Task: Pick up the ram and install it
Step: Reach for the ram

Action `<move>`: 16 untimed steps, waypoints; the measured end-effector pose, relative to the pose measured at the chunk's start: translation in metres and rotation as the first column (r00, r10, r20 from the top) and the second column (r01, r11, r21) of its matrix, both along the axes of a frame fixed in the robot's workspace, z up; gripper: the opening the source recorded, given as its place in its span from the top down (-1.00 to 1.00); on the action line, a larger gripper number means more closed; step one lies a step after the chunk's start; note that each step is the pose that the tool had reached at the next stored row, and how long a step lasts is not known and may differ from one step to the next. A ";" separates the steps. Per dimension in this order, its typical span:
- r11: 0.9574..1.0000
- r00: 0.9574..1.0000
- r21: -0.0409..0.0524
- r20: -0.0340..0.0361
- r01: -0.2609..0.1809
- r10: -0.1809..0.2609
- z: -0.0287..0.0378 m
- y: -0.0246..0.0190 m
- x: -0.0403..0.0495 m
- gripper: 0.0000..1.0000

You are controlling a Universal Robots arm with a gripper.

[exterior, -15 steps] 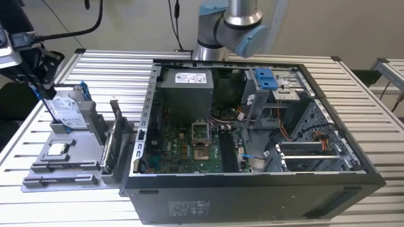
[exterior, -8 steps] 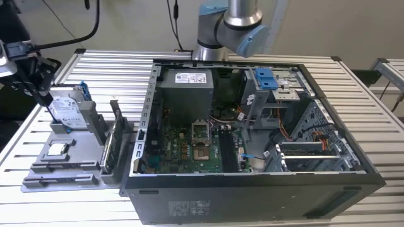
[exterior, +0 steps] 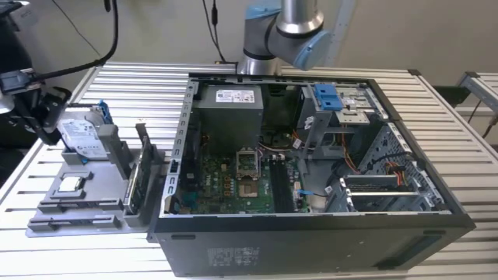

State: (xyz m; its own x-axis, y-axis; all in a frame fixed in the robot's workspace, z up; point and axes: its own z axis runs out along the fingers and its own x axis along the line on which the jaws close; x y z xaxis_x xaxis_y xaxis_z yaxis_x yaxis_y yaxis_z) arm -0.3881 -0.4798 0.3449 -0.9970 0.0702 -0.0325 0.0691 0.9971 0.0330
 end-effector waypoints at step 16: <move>1.000 1.000 0.000 -0.001 0.000 0.000 -0.0162 -0.0351 -0.0001 0.79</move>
State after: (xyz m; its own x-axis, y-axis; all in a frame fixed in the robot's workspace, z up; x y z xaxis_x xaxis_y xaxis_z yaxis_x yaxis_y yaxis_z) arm -0.3881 -0.5149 0.3287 -0.9970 0.0703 -0.0315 0.0692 0.9971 0.0329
